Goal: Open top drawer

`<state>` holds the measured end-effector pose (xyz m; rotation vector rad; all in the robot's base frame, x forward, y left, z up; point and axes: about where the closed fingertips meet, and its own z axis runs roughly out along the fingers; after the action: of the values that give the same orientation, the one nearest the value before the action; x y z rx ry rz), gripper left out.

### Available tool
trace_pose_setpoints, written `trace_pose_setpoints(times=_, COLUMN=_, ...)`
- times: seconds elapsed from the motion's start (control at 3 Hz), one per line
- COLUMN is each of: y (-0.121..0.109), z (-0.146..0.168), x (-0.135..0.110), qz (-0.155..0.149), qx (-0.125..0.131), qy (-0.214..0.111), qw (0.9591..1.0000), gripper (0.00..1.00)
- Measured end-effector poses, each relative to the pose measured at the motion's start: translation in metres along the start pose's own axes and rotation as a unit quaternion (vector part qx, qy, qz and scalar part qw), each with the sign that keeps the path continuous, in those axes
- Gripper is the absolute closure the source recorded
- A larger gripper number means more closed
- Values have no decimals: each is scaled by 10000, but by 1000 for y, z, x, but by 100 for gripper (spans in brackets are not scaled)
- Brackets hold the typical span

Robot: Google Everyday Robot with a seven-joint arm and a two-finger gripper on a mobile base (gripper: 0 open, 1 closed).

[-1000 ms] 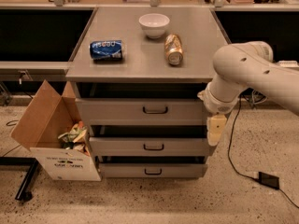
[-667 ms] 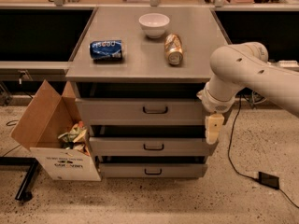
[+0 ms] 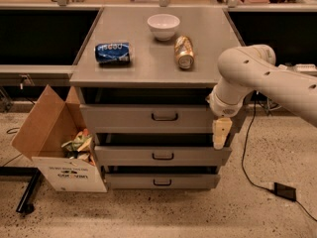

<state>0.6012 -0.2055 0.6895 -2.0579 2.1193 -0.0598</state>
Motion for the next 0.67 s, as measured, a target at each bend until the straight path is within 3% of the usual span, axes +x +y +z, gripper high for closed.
trace_pose_setpoints(times=0.67, y=-11, z=23, x=-2, qz=92, qx=-229, qy=-45, qw=9997, gripper=0)
